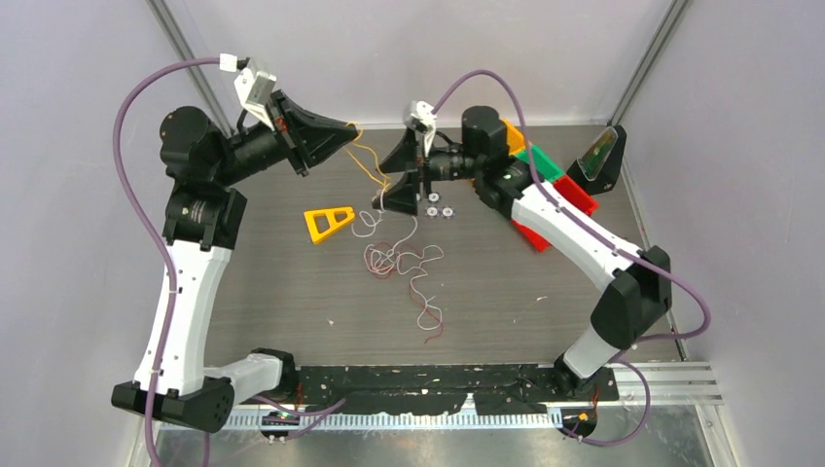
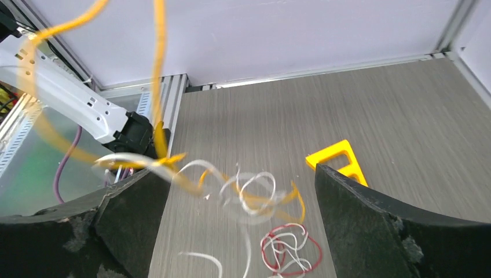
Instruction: Untangle the cables
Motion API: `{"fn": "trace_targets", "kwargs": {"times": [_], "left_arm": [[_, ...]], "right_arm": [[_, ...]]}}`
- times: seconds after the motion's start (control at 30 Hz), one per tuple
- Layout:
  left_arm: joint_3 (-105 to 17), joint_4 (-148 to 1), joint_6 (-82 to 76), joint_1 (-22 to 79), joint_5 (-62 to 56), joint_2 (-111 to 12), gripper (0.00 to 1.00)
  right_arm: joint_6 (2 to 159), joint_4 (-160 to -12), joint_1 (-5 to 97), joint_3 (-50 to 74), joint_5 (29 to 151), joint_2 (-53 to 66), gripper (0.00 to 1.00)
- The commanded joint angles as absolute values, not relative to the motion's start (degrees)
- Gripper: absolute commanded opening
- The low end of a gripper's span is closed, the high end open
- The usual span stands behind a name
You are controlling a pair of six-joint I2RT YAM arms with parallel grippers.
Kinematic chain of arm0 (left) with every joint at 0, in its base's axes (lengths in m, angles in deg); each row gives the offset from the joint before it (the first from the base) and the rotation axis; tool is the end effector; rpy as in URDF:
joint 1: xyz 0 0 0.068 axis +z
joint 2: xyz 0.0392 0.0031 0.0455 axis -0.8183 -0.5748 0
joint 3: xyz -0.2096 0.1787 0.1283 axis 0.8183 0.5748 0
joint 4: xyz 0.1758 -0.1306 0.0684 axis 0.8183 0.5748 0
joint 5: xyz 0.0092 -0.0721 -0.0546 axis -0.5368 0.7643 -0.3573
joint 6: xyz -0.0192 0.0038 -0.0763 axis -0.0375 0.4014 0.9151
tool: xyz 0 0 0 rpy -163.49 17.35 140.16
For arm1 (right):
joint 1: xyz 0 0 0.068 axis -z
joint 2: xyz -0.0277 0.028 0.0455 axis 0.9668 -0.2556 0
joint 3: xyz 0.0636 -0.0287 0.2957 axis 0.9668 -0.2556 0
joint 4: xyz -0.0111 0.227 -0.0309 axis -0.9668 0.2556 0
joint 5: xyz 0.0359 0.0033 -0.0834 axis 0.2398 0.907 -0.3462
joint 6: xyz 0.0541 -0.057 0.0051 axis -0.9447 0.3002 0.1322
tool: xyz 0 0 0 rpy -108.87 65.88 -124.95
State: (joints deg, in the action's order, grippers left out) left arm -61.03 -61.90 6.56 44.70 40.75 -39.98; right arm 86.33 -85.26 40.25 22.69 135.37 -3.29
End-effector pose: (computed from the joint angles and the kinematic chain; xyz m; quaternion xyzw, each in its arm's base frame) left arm 0.1671 -0.0845 0.5494 0.2922 0.5842 -0.4530 0.6067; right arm 0.2589 0.2471 0.4410 -0.4814 0.5452 0.5027 0.4672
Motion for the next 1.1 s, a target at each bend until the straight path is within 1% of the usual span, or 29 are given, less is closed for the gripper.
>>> {"fn": "trace_targets", "kwargs": {"times": [0.0,0.03,0.07,0.1,0.13,0.17,0.2,0.23,0.27,0.33,0.5,0.6,0.67,0.87,0.97,1.07], "left_arm": [[-65.6,-68.4,11.5,44.2,42.9,-42.7,0.0],[-66.3,-68.6,12.1,44.2,42.9,-43.2,0.0],[-67.2,-68.7,12.4,44.2,42.9,-43.7,0.0],[-67.9,-68.8,12.5,44.2,42.9,-44.1,0.0],[-68.8,-68.8,12.5,44.3,42.8,-44.4,0.0],[-69.7,-68.9,12.3,44.6,42.7,-44.6,0.0],[-70.6,-69.0,12.4,45.1,42.5,-44.9,0.0],[-71.7,-69.2,12.5,45.8,42.1,-45.3,0.0],[-72.9,-69.6,12.8,46.7,41.8,-45.6,0.0],[-75.6,-70.1,13.3,48.7,41.6,-46.5,0.0],[-81.8,-70.7,13.7,53.5,40.3,-48.3,0.0],[-82.5,-71.0,13.8,56.5,39.0,-48.3,0.0],[-82.1,-72.2,13.8,58.1,37.6,-48.0,0.0],[-80.1,-73.5,14.3,65.7,26.8,-47.2,0.0],[-83.0,-73.7,15.3,69.2,25.1,-48.8,0.0],[-84.8,-74.6,16.5,71.2,25.5,-49.9,0.0]], "right_arm": [[81.8,-97.8,37.8,22.0,130.8,-7.9,1.0],[81.3,-99.4,37.3,21.7,129.8,-8.7,0.97],[80.4,-101.7,37.2,21.7,128.2,-10.1,0.93],[80.4,-102.4,37.0,21.6,127.7,-10.6,0.78],[80.8,-103.3,37.0,21.2,126.8,-11.5,0.69],[81.3,-103.2,37.1,20.8,126.3,-11.7,0.55],[82.4,-102.5,37.2,19.5,125.8,-11.8,0.44],[83.4,-102.0,37.5,18.7,125.8,-11.7,0.4],[83.9,-101.7,37.8,16.6,126.0,-11.3,0.33],[85.3,-100.7,38.3,13.1,126.4,-10.4,0.26],[89.4,-96.7,39.8,6.6,126.7,-8.3,0.17],[90.4,-95.0,41.3,4.8,126.5,-7.8,0.11],[90.9,-93.2,42.5,4.5,126.7,-7.6,0.1],[94.8,-84.5,45.1,5.1,127.3,-7.4,0.11],[97.1,-80.0,46.1,5.3,127.2,-8.2,0.16],[98.2,-77.1,46.9,5.2,126.9,-9.3,0.17]]}}
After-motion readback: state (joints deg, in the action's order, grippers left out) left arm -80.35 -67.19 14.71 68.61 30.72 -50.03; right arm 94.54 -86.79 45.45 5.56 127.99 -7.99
